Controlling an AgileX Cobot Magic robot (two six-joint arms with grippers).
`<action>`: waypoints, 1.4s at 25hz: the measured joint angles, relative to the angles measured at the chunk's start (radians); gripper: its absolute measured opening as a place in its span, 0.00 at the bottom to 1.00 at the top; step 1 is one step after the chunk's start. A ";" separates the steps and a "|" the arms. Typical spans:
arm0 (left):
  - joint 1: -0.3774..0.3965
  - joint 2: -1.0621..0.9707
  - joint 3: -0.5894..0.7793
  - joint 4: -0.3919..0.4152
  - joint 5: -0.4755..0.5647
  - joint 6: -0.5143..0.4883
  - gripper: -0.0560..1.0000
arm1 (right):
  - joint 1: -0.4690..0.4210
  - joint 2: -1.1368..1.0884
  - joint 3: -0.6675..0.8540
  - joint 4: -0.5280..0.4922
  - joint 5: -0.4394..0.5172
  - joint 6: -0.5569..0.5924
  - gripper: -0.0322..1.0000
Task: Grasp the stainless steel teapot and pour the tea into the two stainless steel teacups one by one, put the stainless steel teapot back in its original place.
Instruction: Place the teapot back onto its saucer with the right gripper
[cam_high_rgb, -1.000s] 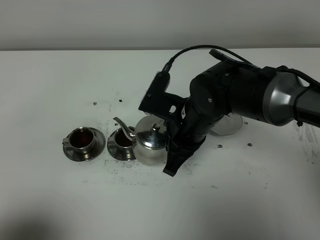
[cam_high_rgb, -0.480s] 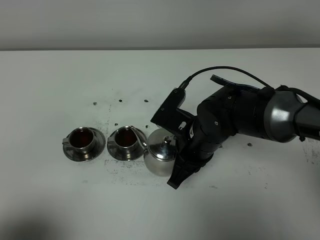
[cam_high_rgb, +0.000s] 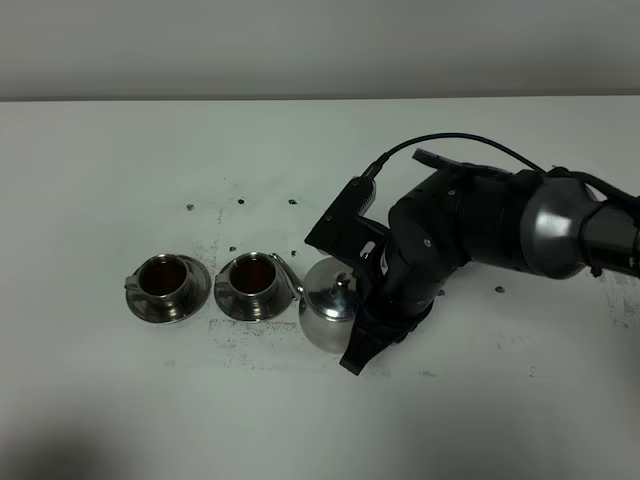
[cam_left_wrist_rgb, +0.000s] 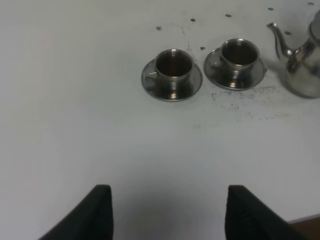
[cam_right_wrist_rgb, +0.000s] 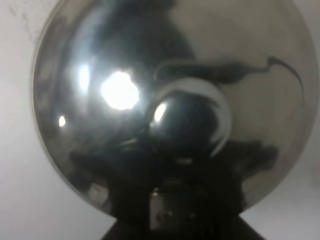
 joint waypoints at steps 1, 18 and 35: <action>0.000 0.000 0.000 0.000 0.000 0.000 0.50 | -0.013 -0.010 -0.025 0.001 0.030 0.001 0.20; 0.000 0.000 0.000 0.000 0.000 0.000 0.50 | -0.360 0.041 -0.182 -0.043 0.103 0.037 0.20; 0.000 0.000 0.000 0.000 0.000 0.001 0.50 | -0.379 0.126 -0.182 -0.029 0.074 0.037 0.20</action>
